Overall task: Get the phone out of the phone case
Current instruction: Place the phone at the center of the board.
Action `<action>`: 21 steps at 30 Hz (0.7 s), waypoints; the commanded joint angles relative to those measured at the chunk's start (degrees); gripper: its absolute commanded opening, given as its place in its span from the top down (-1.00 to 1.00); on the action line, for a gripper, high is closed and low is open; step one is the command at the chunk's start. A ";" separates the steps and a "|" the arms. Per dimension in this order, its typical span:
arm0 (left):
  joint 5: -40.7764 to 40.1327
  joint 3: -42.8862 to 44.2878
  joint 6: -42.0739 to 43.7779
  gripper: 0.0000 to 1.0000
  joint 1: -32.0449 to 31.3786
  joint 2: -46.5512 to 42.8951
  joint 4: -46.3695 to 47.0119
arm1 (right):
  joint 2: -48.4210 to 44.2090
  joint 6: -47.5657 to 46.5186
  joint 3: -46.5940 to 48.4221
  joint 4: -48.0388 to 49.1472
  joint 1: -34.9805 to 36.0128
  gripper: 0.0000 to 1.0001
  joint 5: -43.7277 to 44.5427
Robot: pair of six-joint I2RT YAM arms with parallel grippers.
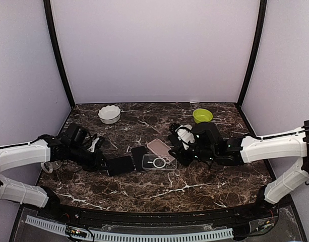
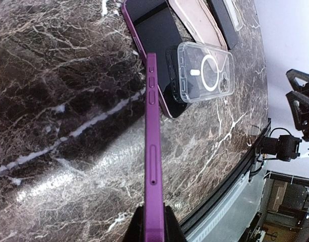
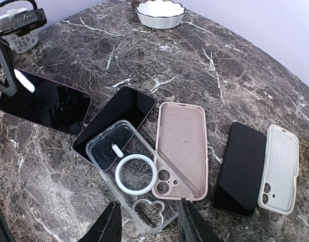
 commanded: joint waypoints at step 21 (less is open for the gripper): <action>8.63 -7.23 -3.89 0.90 6.81 7.91 13.16 | 21.78 16.43 8.98 -15.30 4.31 0.85 5.44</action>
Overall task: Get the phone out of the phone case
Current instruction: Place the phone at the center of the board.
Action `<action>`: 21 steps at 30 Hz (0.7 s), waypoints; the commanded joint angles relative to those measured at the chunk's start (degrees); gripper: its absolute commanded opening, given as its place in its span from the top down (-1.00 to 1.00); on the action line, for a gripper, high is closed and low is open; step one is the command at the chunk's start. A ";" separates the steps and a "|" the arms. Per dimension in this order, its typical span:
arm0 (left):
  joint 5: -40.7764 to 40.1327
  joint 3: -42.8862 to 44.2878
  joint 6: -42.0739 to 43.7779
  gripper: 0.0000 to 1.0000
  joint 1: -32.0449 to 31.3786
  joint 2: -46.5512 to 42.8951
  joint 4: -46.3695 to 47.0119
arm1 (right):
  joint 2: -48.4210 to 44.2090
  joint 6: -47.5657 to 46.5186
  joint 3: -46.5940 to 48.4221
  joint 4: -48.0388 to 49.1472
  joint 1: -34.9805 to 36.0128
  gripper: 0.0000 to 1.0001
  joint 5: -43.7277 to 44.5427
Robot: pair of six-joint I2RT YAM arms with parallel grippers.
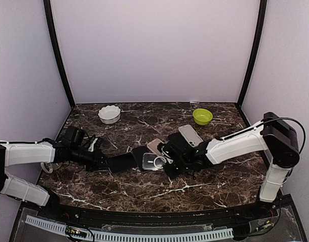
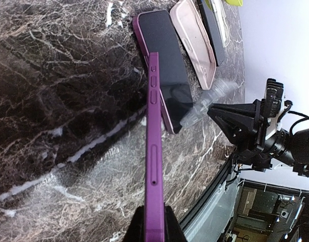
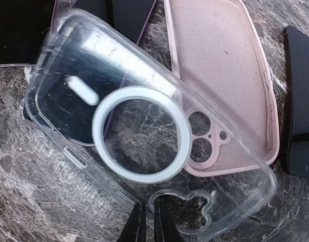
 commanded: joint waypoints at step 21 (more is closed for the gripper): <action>-1.53 0.85 6.33 0.15 0.74 9.86 -2.36 | -25.97 17.32 -13.71 -17.31 7.61 0.72 -1.37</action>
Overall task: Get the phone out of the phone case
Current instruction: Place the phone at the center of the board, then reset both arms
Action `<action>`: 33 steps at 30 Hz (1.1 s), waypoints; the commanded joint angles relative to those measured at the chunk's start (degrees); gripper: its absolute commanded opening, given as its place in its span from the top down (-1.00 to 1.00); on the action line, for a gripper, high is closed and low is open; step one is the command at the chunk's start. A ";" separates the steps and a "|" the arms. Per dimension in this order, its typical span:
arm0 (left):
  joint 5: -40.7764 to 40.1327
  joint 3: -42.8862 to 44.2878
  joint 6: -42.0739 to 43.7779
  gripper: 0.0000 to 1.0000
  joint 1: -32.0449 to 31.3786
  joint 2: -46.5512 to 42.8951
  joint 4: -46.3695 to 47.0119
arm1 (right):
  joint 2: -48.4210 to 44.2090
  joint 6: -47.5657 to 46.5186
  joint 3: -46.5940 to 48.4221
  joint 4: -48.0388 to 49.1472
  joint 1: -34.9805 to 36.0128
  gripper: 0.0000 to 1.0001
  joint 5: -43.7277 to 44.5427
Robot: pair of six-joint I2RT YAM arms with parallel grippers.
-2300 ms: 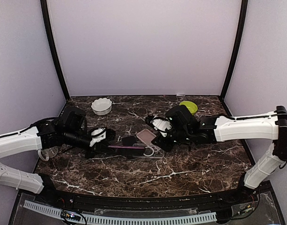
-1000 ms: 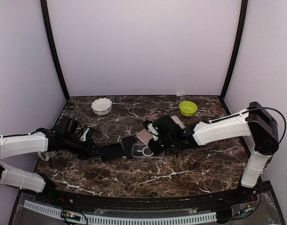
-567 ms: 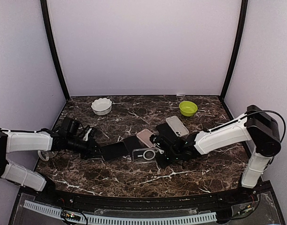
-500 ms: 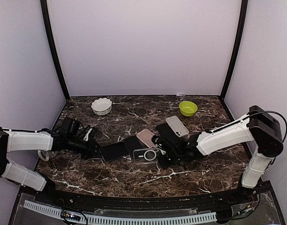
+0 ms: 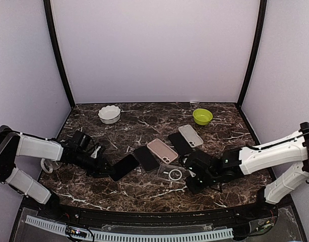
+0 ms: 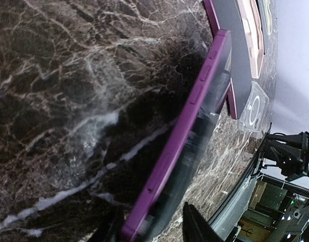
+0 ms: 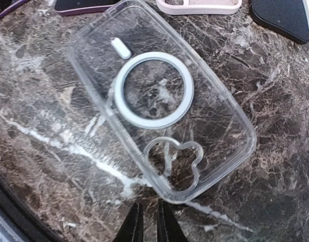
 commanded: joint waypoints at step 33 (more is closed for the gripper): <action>-55.32 10.64 26.23 -0.97 0.35 -28.09 -12.62 | -30.95 -25.53 -7.22 25.30 -29.86 -0.62 21.94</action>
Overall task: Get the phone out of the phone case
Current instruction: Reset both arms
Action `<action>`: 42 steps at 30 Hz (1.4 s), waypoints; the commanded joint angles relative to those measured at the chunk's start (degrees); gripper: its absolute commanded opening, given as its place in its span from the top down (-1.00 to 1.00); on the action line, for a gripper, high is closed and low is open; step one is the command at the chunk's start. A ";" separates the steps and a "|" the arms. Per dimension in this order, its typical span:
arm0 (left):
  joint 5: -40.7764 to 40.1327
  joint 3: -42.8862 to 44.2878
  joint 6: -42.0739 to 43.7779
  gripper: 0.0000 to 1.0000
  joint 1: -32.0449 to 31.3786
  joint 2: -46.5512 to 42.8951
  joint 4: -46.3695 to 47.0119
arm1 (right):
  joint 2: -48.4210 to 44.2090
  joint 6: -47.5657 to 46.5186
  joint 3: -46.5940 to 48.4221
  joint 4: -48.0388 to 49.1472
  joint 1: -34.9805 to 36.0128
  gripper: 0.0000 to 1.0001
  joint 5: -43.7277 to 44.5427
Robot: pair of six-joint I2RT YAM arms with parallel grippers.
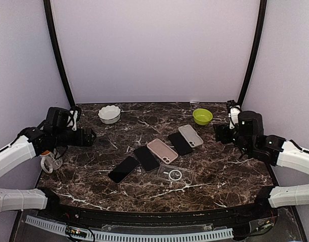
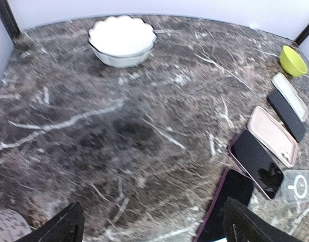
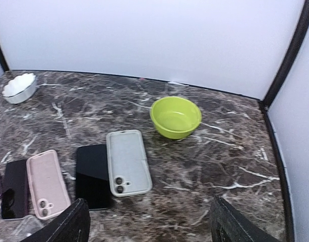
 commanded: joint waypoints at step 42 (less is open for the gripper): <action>-6.70 -28.58 23.31 -0.95 20.23 34.18 99.63 | 33.52 -8.62 -24.38 77.49 -43.61 -0.97 -22.51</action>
